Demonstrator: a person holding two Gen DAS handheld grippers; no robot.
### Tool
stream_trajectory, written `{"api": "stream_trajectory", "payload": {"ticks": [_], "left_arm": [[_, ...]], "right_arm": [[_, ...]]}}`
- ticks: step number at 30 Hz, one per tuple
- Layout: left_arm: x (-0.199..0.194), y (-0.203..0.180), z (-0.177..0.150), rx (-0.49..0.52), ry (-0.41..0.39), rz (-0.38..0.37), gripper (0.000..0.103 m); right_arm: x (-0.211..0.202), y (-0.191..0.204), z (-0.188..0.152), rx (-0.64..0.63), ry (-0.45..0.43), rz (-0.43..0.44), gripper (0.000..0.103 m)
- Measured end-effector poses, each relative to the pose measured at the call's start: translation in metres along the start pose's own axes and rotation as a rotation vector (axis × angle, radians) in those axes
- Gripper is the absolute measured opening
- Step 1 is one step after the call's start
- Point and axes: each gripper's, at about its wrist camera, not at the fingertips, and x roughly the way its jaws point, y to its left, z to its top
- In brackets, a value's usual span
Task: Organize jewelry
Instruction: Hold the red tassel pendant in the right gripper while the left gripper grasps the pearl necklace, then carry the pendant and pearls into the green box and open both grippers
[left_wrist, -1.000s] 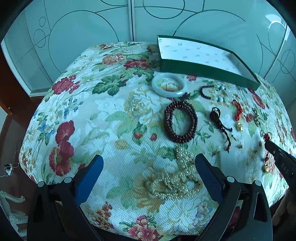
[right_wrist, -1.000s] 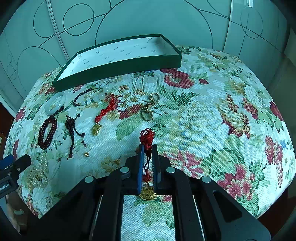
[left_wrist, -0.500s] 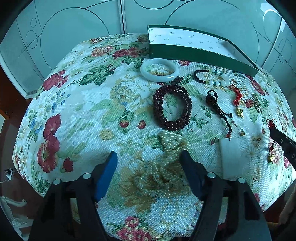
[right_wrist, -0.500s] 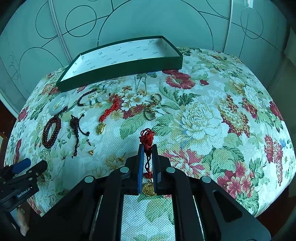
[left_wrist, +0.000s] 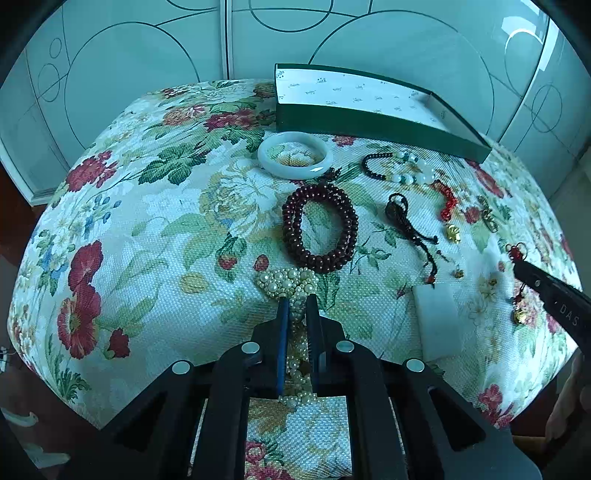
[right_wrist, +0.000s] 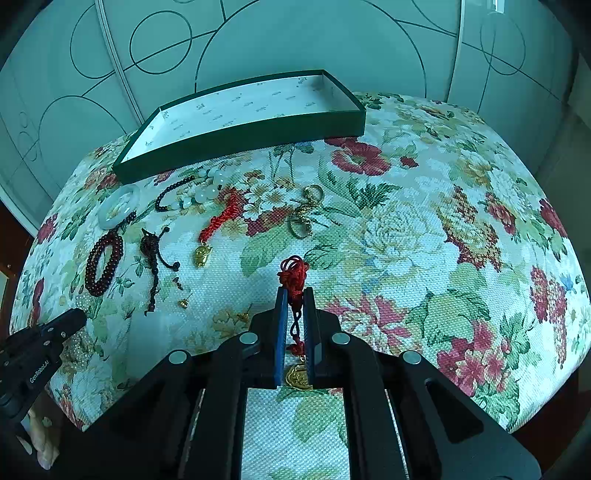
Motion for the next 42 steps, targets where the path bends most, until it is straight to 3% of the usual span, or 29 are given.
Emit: {"api": "stream_trajectory", "payload": {"ticks": [14,42], "left_arm": [[-0.031,0.0,0.017,-0.002,-0.102,-0.008,0.009],[-0.058,0.004,0.038,0.008,-0.184,-0.031,0.008]], "right_arm": [[-0.017,0.002,0.001,0.0,-0.039,0.023,0.008],[-0.028,0.003,0.008,0.006,-0.076,0.046,0.008]]}}
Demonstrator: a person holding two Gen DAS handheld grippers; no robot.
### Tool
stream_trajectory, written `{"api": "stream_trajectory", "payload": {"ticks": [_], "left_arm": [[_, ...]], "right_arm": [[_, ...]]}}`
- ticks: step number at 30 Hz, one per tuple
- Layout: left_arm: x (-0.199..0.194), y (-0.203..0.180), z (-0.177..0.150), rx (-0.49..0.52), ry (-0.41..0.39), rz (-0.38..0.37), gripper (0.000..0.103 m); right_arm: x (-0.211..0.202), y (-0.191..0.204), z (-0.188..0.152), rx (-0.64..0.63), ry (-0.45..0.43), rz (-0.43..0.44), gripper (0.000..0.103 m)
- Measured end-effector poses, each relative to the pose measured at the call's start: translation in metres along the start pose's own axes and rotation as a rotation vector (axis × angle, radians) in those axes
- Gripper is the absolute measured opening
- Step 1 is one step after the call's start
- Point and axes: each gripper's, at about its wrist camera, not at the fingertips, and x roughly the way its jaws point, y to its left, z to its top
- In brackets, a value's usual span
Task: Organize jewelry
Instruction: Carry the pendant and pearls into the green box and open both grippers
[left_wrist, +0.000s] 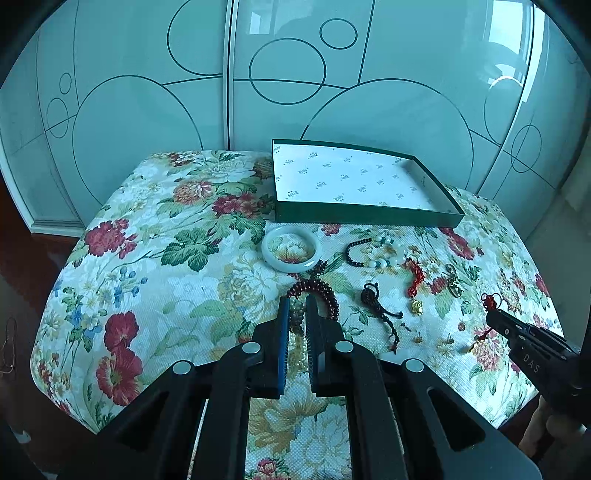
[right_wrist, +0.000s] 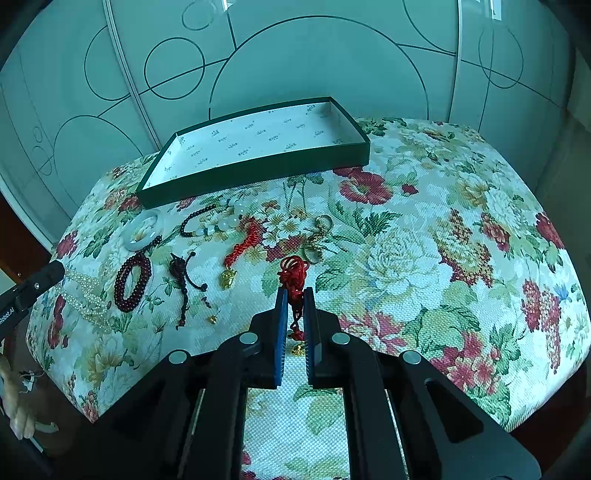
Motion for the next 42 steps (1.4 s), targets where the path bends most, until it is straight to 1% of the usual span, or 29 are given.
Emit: {"api": "stream_trajectory", "payload": {"ticks": [10,18,24,30,34,37,42], "left_arm": [[-0.002,-0.004,0.02,0.015,-0.033,-0.008,0.008],[0.003,-0.011,0.048,0.028,-0.072,-0.036,0.008],[0.016,-0.013,0.076,0.023,-0.097,-0.057,0.008],[0.034,-0.014,0.113,0.023,-0.128,-0.05,0.008],[0.051,-0.017,0.144,0.019,-0.154,-0.037,0.008],[0.066,-0.023,0.163,0.023,-0.167,-0.028,0.008],[0.099,-0.034,0.182,0.032,-0.161,-0.015,0.008]], "right_arm": [[-0.007,0.002,0.015,0.006,-0.022,0.018,0.008],[-0.012,0.008,0.042,0.01,-0.048,0.047,0.008],[-0.016,0.014,0.077,0.004,-0.099,0.068,0.008],[-0.014,0.012,0.125,0.005,-0.187,0.062,0.008],[-0.002,0.004,0.158,0.01,-0.227,0.054,0.008],[0.014,-0.004,0.176,0.015,-0.232,0.045,0.008],[0.052,-0.022,0.195,0.044,-0.195,0.037,0.008]]}}
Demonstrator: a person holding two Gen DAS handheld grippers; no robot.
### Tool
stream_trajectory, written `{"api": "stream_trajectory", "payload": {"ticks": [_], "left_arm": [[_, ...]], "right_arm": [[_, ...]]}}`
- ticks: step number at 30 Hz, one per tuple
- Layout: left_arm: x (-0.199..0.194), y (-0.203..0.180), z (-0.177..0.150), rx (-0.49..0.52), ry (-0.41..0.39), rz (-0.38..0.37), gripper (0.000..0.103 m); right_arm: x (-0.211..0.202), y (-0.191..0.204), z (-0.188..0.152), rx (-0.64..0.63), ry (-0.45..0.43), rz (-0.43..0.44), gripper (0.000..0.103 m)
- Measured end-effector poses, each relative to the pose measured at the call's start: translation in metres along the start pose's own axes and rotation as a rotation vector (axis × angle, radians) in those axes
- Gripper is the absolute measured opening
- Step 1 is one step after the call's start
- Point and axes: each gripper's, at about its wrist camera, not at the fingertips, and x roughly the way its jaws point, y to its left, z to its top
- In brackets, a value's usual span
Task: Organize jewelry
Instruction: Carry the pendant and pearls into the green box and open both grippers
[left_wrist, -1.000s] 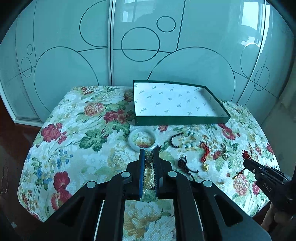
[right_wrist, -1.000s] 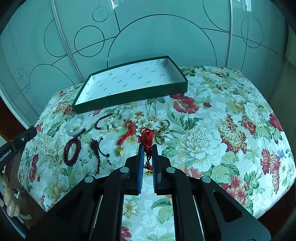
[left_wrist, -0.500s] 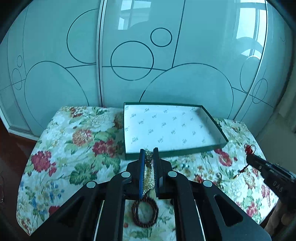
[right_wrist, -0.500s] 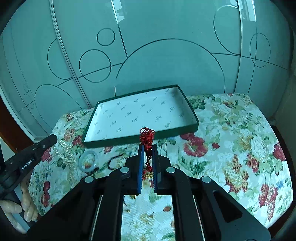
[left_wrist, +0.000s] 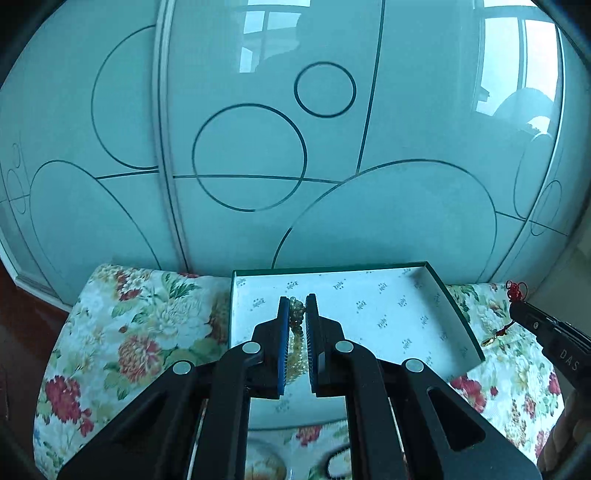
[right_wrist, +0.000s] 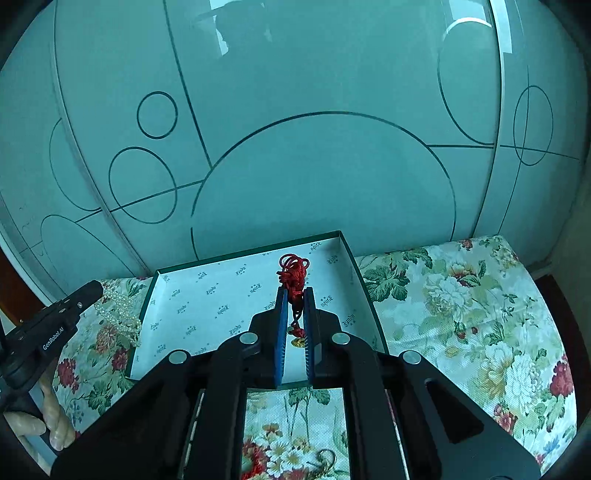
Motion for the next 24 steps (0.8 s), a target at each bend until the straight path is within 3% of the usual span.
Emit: {"api": "stream_trajectory", "payload": {"ticks": [10,15,17,18,19,21,22,23,24], "left_arm": [[0.077,-0.005,-0.031,0.011,0.145,0.041,0.008],[0.105,-0.003,-0.039,0.023,0.191,0.066,0.009],[0.112,-0.002,-0.041,0.024,0.205,0.077,0.009],[0.116,-0.002,-0.041,0.023,0.216,0.078,0.01],[0.119,-0.001,-0.042,0.022,0.224,0.081,0.012],[0.123,-0.001,-0.045,0.016,0.237,0.098,0.032],[0.123,0.0,-0.045,0.014,0.236,0.1,0.048],[0.122,0.0,-0.046,0.011,0.229,0.101,0.056],[0.119,0.0,-0.046,0.013,0.22,0.101,0.057]], "right_arm": [[0.08,-0.028,-0.02,0.053,0.191,-0.025,0.008],[0.109,-0.028,-0.024,0.052,0.242,-0.052,0.009],[0.116,-0.028,-0.024,0.052,0.247,-0.058,0.016],[0.118,-0.027,-0.024,0.05,0.251,-0.058,0.032],[0.119,-0.025,-0.024,0.049,0.247,-0.06,0.045],[0.118,-0.023,-0.023,0.037,0.248,-0.08,0.047],[0.117,-0.022,-0.023,0.031,0.244,-0.086,0.047],[0.115,-0.022,-0.022,0.033,0.238,-0.085,0.047],[0.111,-0.022,-0.021,0.038,0.226,-0.083,0.047]]}}
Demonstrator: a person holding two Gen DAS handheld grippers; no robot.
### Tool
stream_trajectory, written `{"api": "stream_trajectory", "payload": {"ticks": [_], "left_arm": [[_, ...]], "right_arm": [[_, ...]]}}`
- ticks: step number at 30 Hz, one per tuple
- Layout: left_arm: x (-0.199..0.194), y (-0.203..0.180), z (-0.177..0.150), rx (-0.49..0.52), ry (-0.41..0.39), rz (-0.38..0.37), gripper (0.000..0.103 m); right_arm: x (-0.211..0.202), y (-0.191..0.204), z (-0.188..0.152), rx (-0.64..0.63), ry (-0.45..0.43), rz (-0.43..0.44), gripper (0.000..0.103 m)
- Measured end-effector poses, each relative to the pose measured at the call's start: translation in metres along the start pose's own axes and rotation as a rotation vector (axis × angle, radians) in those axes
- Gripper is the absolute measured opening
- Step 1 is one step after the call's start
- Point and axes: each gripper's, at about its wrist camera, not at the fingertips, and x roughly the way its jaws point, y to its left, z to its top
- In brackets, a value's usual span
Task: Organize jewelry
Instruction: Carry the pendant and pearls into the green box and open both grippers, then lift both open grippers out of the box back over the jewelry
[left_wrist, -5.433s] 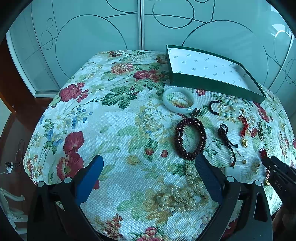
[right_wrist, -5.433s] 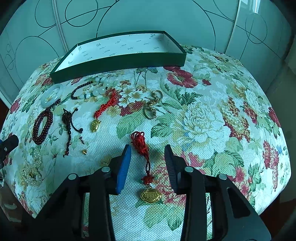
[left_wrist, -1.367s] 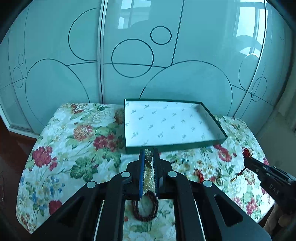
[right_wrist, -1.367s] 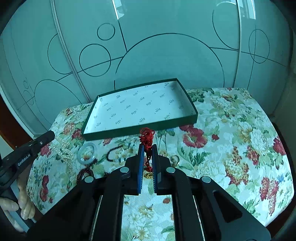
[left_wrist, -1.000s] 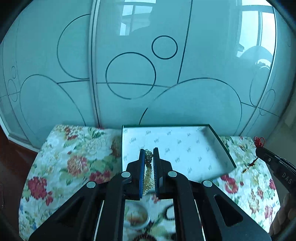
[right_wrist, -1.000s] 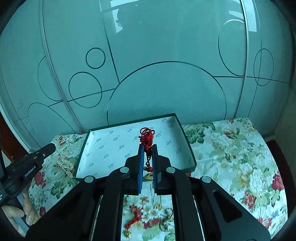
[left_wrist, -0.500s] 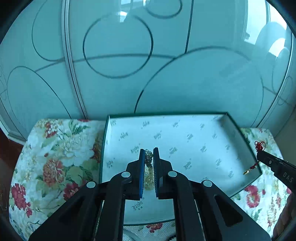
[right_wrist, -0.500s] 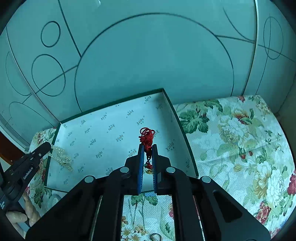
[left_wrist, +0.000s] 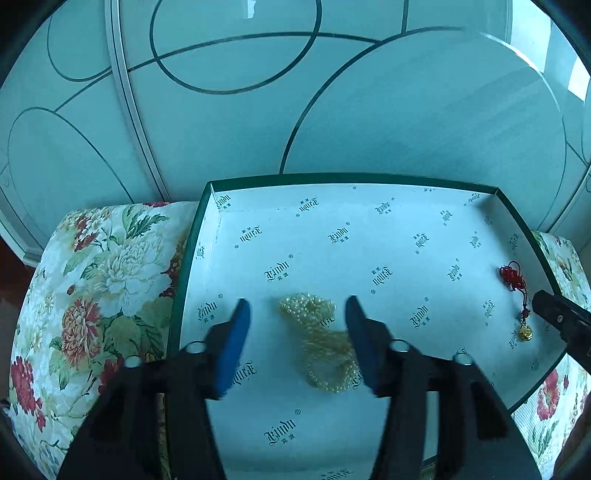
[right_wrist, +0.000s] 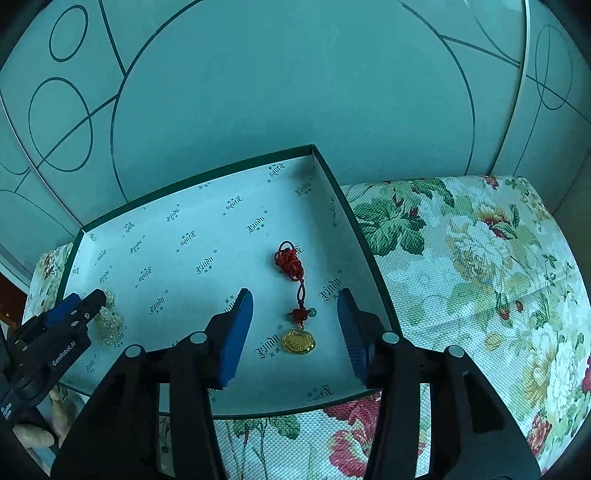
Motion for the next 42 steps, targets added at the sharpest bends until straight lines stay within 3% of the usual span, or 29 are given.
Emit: {"api": "stream_trajectory", "payload": {"ticks": [6,11,18,29,34,42], "left_arm": [[-0.03,0.0,-0.001,0.001,-0.03,-0.022,0.065],[-0.07,0.008,-0.016,-0.009,-0.057,-0.037,0.068],[-0.107,0.026,-0.062,-0.039,-0.032,-0.033,0.068],[-0.129,0.048,-0.138,-0.074,0.037,0.04,0.068],[-0.13,0.051,-0.157,-0.074,0.07,0.06,0.068],[-0.139,0.055,-0.167,-0.083,0.057,0.08,0.068]], "right_arm": [[-0.043,0.001,0.001,-0.013,-0.083,-0.001,0.047],[-0.081,-0.002,-0.024,0.001,-0.115,-0.004,0.047],[-0.111,0.002,-0.075,0.012,-0.097,-0.003,0.044],[-0.126,0.02,-0.177,-0.053,0.011,-0.036,0.028],[-0.125,0.025,-0.197,-0.046,0.041,-0.025,0.026],[-0.131,0.039,-0.203,-0.075,0.035,0.0,0.024]]}}
